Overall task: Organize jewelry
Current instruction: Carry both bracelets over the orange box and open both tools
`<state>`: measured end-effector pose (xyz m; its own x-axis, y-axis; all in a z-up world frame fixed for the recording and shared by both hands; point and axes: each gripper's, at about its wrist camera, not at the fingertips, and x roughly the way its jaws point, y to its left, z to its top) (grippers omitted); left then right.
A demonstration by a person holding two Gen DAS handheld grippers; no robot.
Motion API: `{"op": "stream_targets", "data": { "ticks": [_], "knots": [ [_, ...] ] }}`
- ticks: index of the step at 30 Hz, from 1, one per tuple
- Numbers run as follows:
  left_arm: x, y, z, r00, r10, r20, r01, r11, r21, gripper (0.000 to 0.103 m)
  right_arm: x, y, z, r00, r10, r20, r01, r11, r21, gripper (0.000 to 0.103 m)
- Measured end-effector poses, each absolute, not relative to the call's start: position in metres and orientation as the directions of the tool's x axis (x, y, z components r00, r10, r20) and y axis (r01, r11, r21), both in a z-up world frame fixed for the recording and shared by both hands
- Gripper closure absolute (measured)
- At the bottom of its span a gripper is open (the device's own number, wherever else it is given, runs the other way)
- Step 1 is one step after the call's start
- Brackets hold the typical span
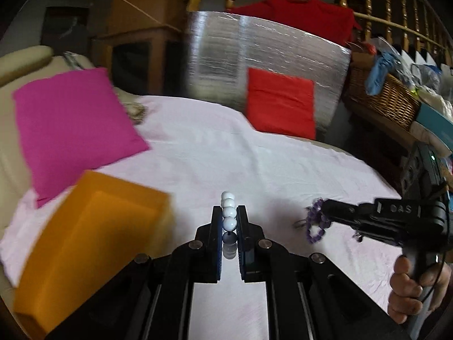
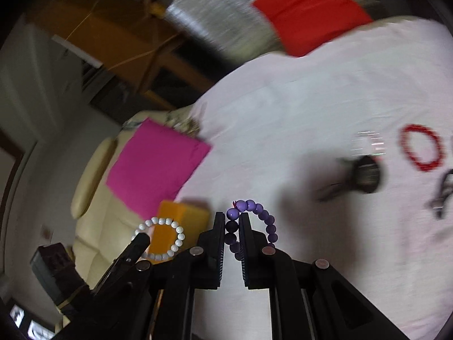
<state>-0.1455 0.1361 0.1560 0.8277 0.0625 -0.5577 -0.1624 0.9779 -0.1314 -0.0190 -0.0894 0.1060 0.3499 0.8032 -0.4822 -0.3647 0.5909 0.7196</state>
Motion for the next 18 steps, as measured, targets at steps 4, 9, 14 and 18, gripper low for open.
{"op": "stream_targets", "data": {
  "ticks": [4, 9, 14, 18],
  "knots": [
    [-0.183, 0.185, 0.169, 0.809, 0.169, -0.562, -0.275, 0.955, -0.108, 0.093, -0.037, -0.014, 0.117, 0.258, 0.841, -0.476, -0.463, 0.540, 0.703, 0.092],
    [-0.207, 0.240, 0.147, 0.733, 0.265, -0.626, -0.401, 0.912, -0.084, 0.094, -0.050, 0.078, 0.120, 0.169, 0.864, -0.474, -0.516, 0.488, 0.704, 0.092],
    [-0.214, 0.274, 0.105, 0.632, 0.253, -0.733, -0.465, 0.880, -0.098, 0.093, -0.047, 0.128, 0.104, 0.198, 0.805, -0.559, -0.499, 0.574, 0.649, 0.088],
    [-0.216, 0.277, 0.098, 0.608, 0.278, -0.743, -0.499, 0.862, -0.086, 0.076, -0.040, 0.113, 0.094, 0.212, 0.786, -0.581, -0.458, 0.605, 0.652, 0.042]
  ]
}}
